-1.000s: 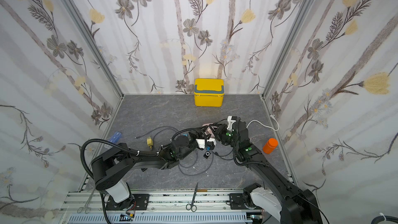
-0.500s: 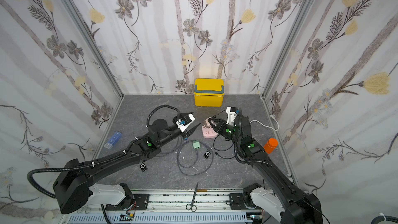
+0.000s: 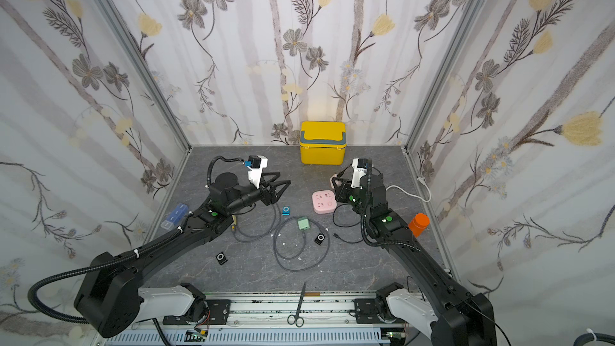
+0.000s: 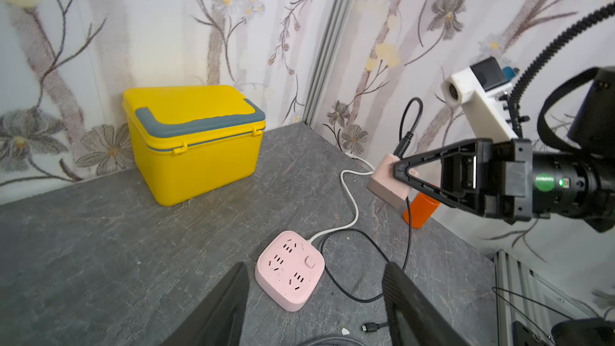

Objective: Charge mp3
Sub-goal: Pick up the plug from the center of the board, then insert the plug into the socket.

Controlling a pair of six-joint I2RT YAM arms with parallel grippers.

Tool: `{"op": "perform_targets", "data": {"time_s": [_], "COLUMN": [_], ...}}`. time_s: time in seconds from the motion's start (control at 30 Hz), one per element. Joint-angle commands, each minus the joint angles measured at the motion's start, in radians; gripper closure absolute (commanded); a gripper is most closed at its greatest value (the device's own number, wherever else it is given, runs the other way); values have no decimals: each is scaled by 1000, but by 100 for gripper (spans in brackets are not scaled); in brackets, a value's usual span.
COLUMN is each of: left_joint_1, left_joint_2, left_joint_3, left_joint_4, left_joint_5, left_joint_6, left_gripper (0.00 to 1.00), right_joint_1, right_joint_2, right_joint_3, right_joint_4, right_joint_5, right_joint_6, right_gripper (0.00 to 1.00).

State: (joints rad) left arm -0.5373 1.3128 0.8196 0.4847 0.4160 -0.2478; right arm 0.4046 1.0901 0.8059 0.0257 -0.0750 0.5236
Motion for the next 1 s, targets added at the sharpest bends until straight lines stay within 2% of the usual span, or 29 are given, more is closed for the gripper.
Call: {"op": "perform_targets", "data": {"time_s": [0.0,0.1,0.27,0.47,0.63,0.97], "left_joint_1": [35,60,91,130,146,197], "left_joint_2": [29,69,140,213,250,329], "left_joint_3": [18,37,61,106,129,215], "left_joint_4": [63,68,131,148,155,19], "left_joint_5": [35,51,144,205,246,234], "left_joint_6": [-131,-152,-205,-239,-246,-288], "left_gripper": [34,34,34,34,35,35], "right_joint_1": [2,6,10,21,28,69], "right_joint_2": [52,119,244,325,406,525], "right_joint_3": [14,19,25,-23,-9,-11], "right_joint_4": [15,38,121,324,358,401], "right_joint_5": [109,151,197,143,127,185], "right_joint_6": [-98,-125,-150,-179,-197,-195], "right_gripper": [100,100,100,100,100,100]}}
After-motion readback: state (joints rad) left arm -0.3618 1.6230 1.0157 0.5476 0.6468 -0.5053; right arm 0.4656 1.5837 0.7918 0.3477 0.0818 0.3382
